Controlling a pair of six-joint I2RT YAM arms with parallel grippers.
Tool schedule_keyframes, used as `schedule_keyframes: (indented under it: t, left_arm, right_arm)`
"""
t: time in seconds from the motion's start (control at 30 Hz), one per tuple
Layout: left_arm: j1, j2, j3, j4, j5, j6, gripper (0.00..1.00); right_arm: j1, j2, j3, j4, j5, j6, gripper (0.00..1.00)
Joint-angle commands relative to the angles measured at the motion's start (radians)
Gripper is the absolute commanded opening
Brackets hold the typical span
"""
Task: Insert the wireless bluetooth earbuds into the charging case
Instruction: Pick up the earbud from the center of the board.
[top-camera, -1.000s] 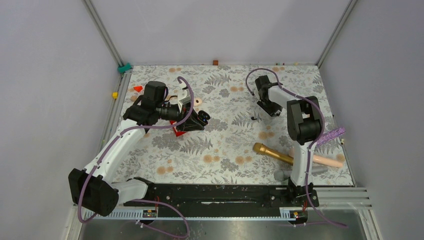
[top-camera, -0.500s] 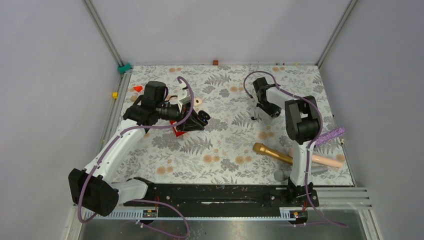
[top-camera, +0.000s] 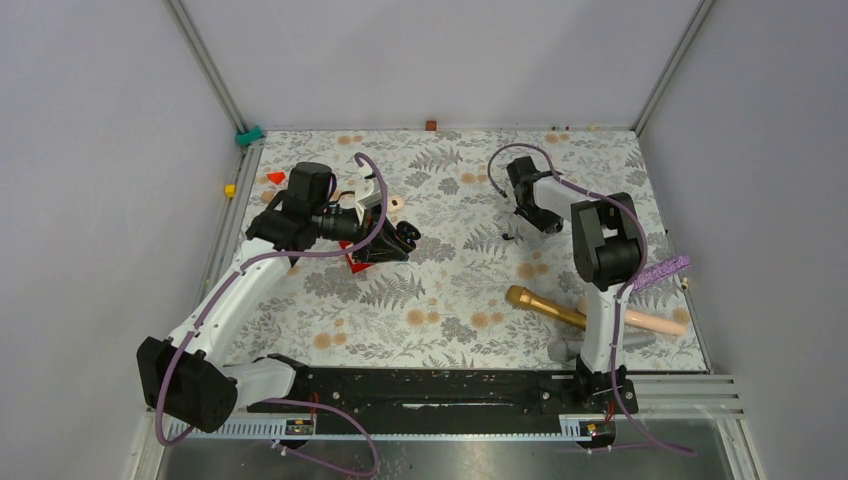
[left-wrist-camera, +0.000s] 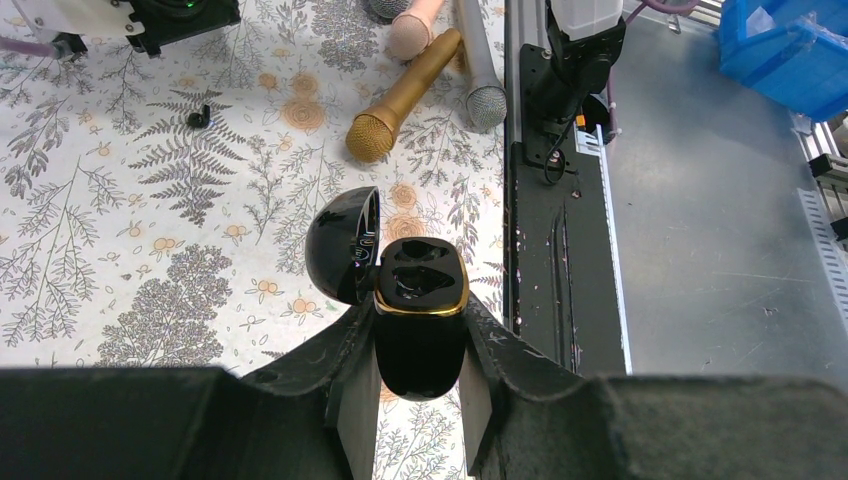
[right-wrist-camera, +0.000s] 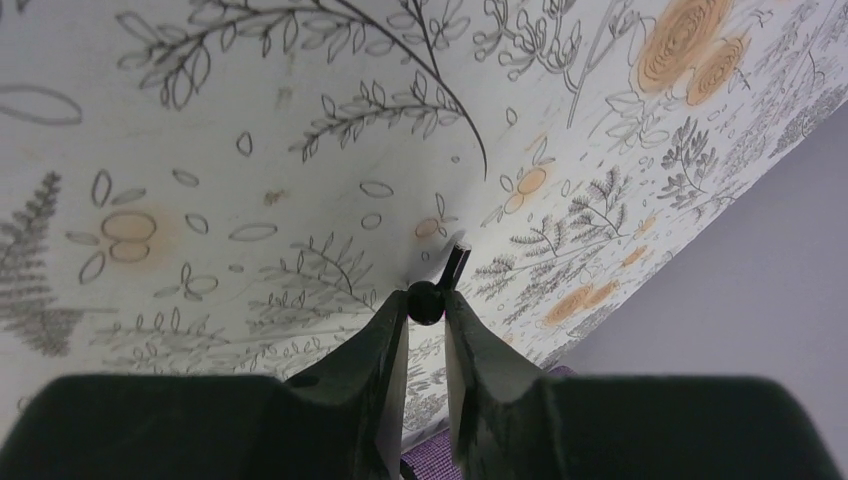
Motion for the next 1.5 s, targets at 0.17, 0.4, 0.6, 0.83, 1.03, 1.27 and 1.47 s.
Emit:
schedule_keyframes:
  t: [0.17,0.4,0.6,0.83,1.03,1.27,1.47]
  left_arm:
    - [0.001,0.01,0.0,0.04,0.055,-0.004,0.0]
    - [-0.007,0.042,0.013,0.039,0.066,-0.019,0.0]
    - [-0.022,0.071,0.035,0.041,0.061,-0.031,0.0]
    - [-0.032,0.122,0.097,-0.013,0.056,-0.003,0.0]
    - [-0.001,0.077,0.087,-0.107,0.104,0.103,0.0]
    - [0.166,-0.01,0.099,-0.197,0.25,0.194,0.0]
    - [0.214,-0.055,0.072,-0.199,0.276,0.211,0.0]
  right_arm:
    - [0.007,-0.299,-0.024,-0.089,-0.191,0.033,0.18]
    - [0.008,-0.56,-0.012,-0.289,-0.59,0.025,0.19]
    - [0.054,-0.728,-0.013,-0.418,-0.804,-0.025,0.19]
    - [0.209,-0.841,-0.05,-0.461,-0.909,-0.083,0.24]
    - [0.319,-0.707,-0.141,-0.361,-0.878,-0.073,0.24]
    - [0.402,-0.458,-0.138,-0.257,-0.785,-0.094,0.24]
    - [0.467,-0.329,-0.096,-0.211,-0.683,-0.158,0.25]
